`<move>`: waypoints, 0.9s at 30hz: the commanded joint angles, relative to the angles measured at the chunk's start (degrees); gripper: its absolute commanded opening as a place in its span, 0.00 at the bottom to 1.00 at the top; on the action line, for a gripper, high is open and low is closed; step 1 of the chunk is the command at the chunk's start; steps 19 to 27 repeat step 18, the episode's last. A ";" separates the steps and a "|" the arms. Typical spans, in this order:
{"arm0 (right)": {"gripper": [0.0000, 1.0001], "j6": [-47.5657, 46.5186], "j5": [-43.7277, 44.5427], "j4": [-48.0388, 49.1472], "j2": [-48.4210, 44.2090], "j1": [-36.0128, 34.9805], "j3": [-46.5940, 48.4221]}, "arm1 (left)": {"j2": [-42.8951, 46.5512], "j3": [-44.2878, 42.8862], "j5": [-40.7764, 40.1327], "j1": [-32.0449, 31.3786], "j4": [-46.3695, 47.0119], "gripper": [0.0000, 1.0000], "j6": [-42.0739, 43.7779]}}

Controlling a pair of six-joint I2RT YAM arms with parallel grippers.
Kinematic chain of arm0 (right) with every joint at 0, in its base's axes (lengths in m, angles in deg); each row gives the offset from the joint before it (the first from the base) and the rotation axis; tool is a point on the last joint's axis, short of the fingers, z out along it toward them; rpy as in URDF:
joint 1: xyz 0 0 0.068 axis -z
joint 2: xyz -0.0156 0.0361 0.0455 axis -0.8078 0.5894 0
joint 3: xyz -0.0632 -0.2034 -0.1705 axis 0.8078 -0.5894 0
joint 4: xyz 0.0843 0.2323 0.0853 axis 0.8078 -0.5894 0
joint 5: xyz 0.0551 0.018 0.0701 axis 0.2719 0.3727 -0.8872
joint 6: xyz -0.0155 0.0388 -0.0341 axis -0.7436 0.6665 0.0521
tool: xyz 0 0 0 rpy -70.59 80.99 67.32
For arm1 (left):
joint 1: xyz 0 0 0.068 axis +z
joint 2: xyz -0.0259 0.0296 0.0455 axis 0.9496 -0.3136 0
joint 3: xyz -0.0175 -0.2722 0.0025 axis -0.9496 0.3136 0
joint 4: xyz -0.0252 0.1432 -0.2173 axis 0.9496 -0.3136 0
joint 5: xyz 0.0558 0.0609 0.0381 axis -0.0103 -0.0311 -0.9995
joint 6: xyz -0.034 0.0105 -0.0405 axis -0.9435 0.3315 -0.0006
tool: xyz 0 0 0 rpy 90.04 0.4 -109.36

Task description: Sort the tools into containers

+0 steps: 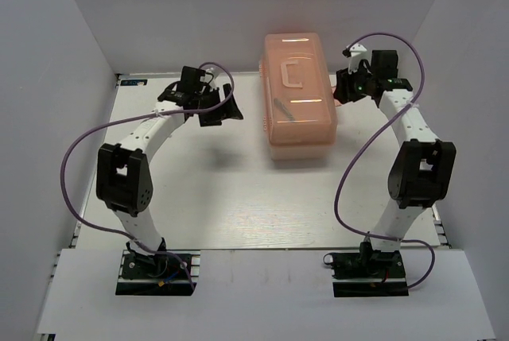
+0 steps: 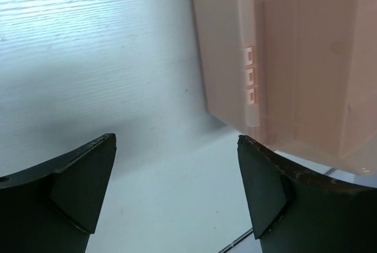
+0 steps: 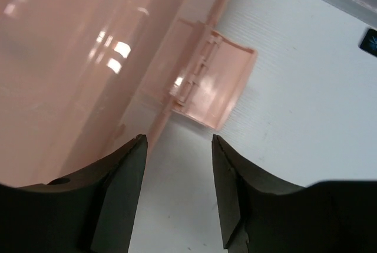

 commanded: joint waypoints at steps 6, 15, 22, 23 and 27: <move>0.90 -4.90 18.07 -1.22 -15.91 -0.78 -11.16 | 15.62 10.67 -14.98 0.09 0.38 0.99 5.12; 0.90 8.54 9.38 -15.47 -34.48 -2.10 -20.22 | 29.94 22.46 -16.13 0.09 11.72 0.99 8.29; 0.90 10.12 8.94 -17.58 -36.68 -3.25 -23.99 | 31.46 23.17 -15.60 0.09 12.78 0.99 9.52; 0.90 10.12 8.94 -17.58 -36.68 -3.25 -23.99 | 31.46 23.17 -15.60 0.09 12.78 0.99 9.52; 0.90 10.12 8.94 -17.58 -36.68 -3.25 -23.99 | 31.46 23.17 -15.60 0.09 12.78 0.99 9.52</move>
